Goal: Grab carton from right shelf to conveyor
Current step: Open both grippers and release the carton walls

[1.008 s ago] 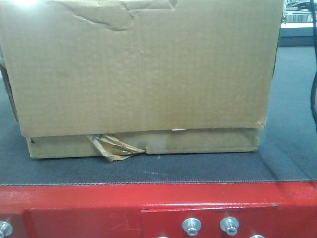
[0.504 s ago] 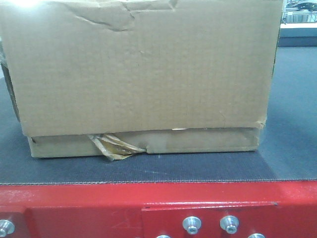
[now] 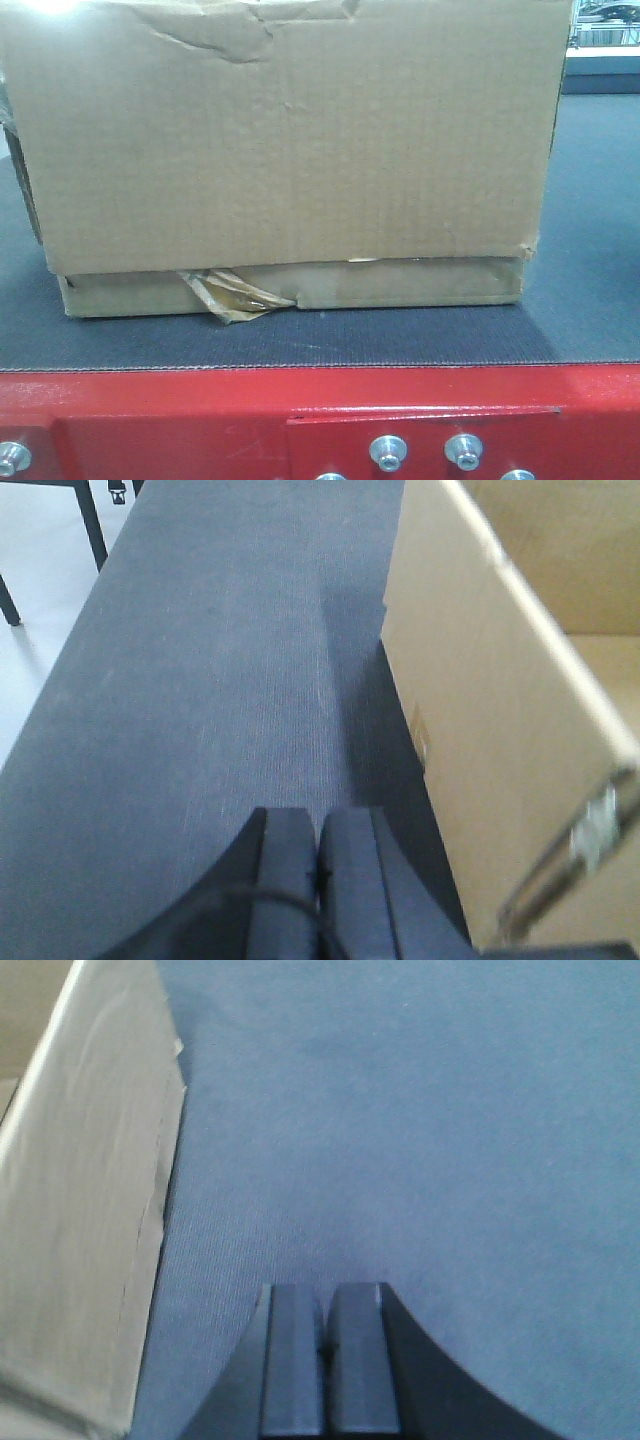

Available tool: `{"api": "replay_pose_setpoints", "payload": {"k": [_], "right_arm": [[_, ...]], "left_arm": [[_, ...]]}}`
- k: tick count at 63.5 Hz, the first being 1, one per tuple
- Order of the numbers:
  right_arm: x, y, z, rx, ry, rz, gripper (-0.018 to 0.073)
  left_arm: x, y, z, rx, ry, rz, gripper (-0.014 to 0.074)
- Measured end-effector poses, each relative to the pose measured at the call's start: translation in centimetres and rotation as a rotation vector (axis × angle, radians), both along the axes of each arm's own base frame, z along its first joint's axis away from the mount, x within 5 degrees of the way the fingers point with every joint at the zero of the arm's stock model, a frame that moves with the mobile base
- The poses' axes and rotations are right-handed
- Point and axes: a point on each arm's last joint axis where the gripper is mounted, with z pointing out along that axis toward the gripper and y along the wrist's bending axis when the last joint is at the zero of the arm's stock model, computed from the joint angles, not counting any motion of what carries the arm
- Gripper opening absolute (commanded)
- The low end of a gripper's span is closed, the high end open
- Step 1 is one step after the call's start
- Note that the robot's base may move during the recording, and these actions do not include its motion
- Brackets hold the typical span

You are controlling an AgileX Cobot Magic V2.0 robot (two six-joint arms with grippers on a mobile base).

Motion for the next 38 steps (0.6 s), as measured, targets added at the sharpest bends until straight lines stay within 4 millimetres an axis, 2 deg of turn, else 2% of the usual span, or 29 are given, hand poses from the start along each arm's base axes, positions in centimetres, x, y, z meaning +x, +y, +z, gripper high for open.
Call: {"api": "replay_pose_setpoints", "payload": {"k": [8, 15, 26, 38], "right_arm": [[-2.7, -0.4, -2.7, 0.011, -0.061, 0.006, -0.006], [-5.3, -0.9, -5.0, 0.021, -0.122, 0.009, -0.006], [-8.2, -1.4, -5.8, 0.043, -0.25, 0.012, -0.006], [-11.1, -1.8, -5.0, 0.068, -0.413, 0.013, -0.006]], "left_arm": [[-2.1, 0.2, -1.3, -0.011, -0.047, -0.003, -0.001], [-3.9, 0.5, -1.7, -0.019, -0.115, -0.004, -0.001], [-5.7, 0.7, -1.4, -0.026, -0.208, -0.005, -0.001], [-6.7, 0.8, -1.1, -0.032, -0.265, -0.005, -0.001]]}}
